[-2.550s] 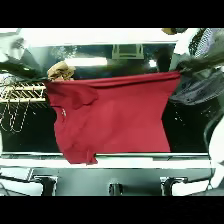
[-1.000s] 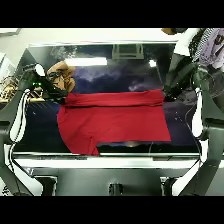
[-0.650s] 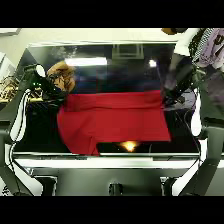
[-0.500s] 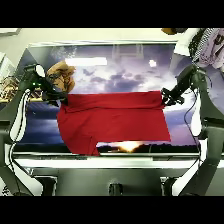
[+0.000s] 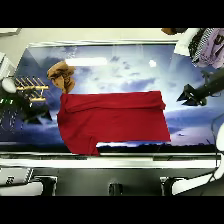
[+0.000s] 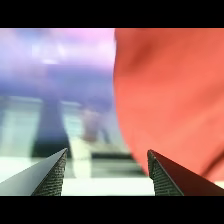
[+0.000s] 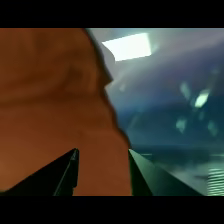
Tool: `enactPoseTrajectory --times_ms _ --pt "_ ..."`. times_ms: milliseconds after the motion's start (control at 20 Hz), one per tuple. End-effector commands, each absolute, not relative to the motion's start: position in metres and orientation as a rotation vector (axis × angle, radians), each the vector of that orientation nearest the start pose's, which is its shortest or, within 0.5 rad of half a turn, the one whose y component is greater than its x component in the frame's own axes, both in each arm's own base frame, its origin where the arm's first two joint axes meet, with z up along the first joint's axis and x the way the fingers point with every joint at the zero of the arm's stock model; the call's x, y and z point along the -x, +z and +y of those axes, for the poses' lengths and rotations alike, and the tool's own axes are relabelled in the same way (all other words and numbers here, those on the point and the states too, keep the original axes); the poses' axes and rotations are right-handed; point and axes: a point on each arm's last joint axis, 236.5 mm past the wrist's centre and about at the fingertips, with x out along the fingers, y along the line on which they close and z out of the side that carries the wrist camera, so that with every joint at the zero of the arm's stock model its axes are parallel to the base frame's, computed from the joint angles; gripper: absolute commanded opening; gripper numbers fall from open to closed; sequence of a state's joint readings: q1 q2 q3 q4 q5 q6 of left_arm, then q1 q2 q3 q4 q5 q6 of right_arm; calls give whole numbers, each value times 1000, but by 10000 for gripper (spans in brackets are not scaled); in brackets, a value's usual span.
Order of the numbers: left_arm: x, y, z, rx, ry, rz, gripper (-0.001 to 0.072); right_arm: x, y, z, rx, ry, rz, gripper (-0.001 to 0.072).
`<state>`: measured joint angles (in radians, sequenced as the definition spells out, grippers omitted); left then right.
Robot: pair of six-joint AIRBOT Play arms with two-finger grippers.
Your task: Fold the clothes and pants, and hang the long-sleeved shirts on hangers.
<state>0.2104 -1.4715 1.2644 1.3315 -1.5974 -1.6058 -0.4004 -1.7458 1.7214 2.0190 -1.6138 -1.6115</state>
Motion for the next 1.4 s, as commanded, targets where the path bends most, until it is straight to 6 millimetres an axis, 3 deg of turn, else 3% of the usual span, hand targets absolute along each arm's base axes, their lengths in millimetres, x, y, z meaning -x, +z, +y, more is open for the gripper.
enactPoseTrajectory --times_ms 0,150,350,450,800,900,1100,1200,1250,1350 --pt "-238 -45 -28 662 -30 1684 577 -390 5 -52 -698 144 1440 379" --pt "-204 -55 -71 802 -89 1594 576 -364 -9 -39 -721 110 1421 378" --pt "-173 -74 -94 869 -103 1604 576 -345 -5 -30 -719 97 1402 370" --pt "-173 -82 -101 868 -111 1588 576 -344 3 -30 -708 96 1380 308" --pt "-189 -96 -123 816 -137 1542 574 -342 17 -27 -705 94 1351 308" --pt "-193 -99 -124 809 -127 1530 512 -342 20 -27 -705 97 1345 306" --pt "-196 -101 -129 808 -133 1520 510 -343 21 -25 -714 104 1338 302" --pt "-195 -102 -132 808 -140 1530 504 -346 23 -24 -721 106 1327 263" --pt "-194 -102 -134 805 -146 1535 478 -347 23 -23 -726 110 1323 246" --pt "-190 -102 -139 789 -164 1547 151 -349 27 -18 -757 124 1314 246"
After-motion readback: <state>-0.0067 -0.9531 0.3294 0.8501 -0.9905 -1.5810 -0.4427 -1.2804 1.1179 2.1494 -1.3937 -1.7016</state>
